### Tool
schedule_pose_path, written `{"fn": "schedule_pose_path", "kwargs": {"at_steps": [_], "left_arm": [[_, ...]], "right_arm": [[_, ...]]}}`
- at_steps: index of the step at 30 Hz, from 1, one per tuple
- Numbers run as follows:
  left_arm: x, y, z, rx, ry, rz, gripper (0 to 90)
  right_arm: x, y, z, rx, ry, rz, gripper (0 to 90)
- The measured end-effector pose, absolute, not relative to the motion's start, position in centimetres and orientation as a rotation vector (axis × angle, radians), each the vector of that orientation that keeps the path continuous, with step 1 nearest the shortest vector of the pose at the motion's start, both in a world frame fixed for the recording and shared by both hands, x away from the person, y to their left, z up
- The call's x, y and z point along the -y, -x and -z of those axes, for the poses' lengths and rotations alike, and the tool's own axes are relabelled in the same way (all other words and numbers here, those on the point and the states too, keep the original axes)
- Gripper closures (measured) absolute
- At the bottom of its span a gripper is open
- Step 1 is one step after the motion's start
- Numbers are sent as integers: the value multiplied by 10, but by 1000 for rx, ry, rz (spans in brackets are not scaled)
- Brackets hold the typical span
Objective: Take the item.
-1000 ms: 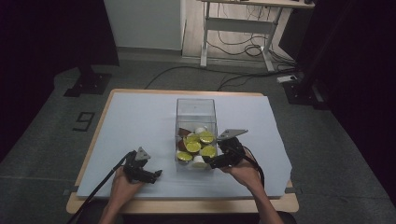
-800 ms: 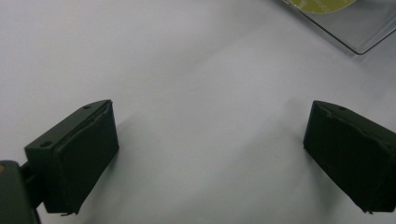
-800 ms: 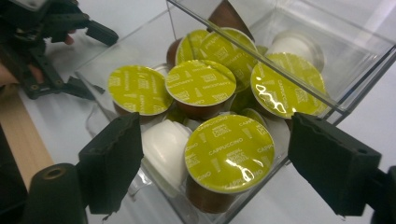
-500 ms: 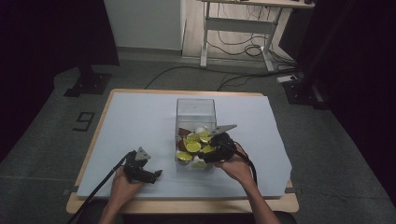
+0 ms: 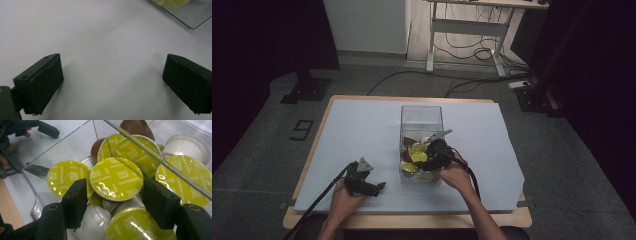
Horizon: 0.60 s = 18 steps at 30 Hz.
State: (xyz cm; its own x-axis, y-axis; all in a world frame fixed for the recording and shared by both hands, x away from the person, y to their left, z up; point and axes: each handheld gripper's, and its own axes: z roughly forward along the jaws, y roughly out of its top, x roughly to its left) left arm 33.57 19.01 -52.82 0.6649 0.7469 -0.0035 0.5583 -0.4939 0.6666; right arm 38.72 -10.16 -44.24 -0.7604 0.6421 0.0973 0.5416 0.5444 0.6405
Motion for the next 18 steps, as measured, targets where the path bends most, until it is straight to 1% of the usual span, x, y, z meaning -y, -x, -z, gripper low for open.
{"fn": "schedule_pose_path", "kwargs": {"at_steps": [16,18], "left_arm": [[-190,-336,528,-1004,-2233,-378,26],[-190,-336,528,-1004,-2232,-378,26]], "right_arm": [[84,-399,449,-2649,-1038,-913,360],[83,-400,449,-2654,-1039,-901,373]]}}
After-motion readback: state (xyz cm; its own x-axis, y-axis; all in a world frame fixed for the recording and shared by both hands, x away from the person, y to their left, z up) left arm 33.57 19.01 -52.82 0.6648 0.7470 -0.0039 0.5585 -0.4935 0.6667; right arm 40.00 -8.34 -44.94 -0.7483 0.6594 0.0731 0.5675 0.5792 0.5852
